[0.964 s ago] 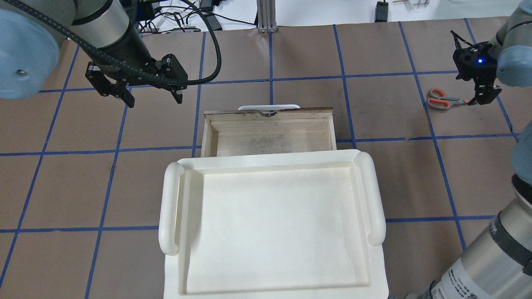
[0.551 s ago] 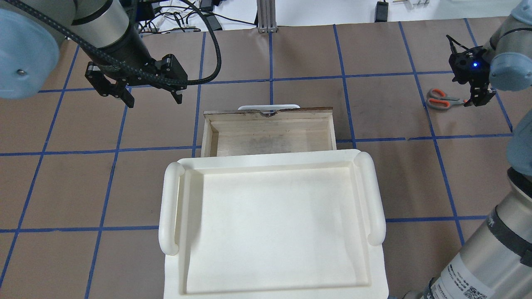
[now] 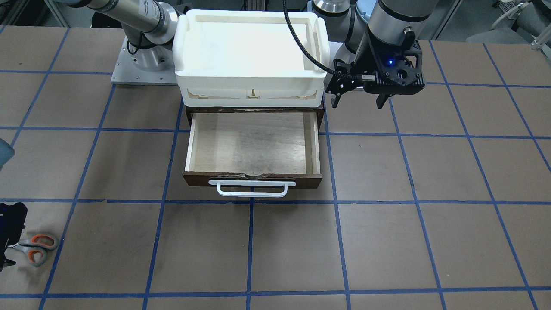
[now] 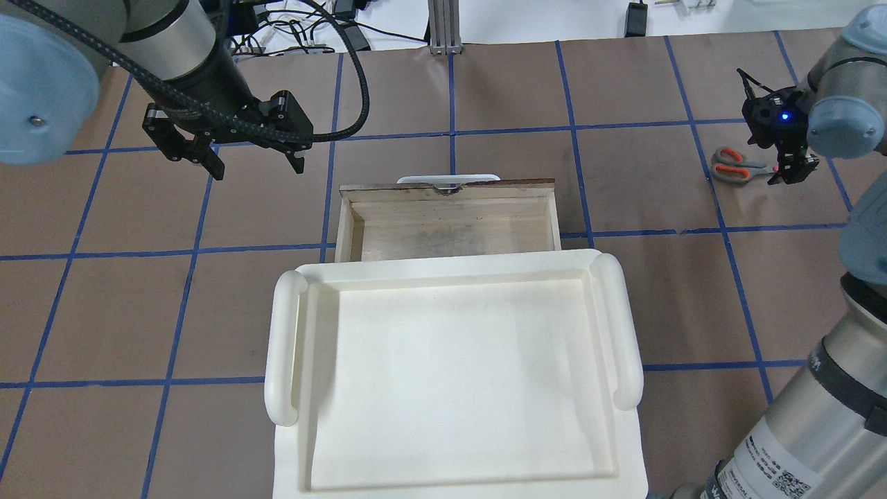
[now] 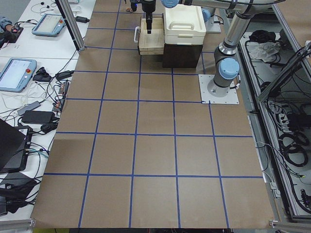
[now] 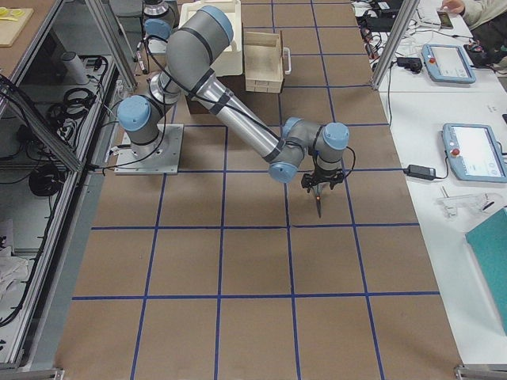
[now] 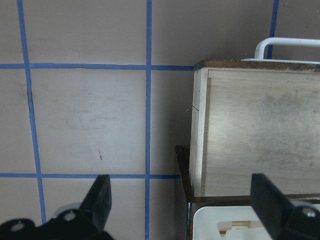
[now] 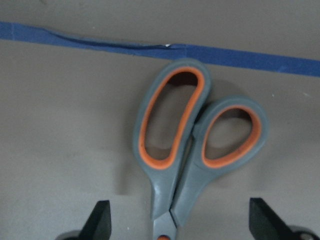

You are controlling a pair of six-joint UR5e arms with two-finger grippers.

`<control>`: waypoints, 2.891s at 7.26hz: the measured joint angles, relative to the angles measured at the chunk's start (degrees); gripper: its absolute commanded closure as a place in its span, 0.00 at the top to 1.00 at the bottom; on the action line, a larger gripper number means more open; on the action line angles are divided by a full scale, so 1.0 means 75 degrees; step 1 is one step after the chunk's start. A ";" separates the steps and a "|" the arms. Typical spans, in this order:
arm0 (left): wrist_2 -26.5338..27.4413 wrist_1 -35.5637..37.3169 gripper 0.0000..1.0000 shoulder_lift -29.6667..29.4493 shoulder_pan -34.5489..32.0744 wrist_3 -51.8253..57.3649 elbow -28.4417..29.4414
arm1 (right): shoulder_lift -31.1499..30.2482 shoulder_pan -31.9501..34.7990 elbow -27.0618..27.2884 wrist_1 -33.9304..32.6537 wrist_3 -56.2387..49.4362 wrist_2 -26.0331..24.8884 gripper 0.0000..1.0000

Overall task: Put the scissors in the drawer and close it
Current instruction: 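Close the right gripper on the scissors blades near the pivot, then lift the scissors and carry them with the right gripper over the drawer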

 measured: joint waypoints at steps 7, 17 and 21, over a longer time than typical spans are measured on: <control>0.0005 -0.0004 1.00 0.0000 0.0000 0.0000 0.0000 | 0.0069 -0.0116 0.0061 0.0021 -0.0120 -0.0064 0.92; 0.0004 -0.0005 1.00 0.0000 0.0000 0.0000 -0.0002 | -0.0139 -0.0115 -0.0039 0.0149 -0.0464 -0.0266 0.00; 0.0005 -0.0004 1.00 0.0000 0.0003 0.0000 -0.0003 | -0.1414 0.0091 -0.0062 0.1387 0.0546 -0.0098 0.00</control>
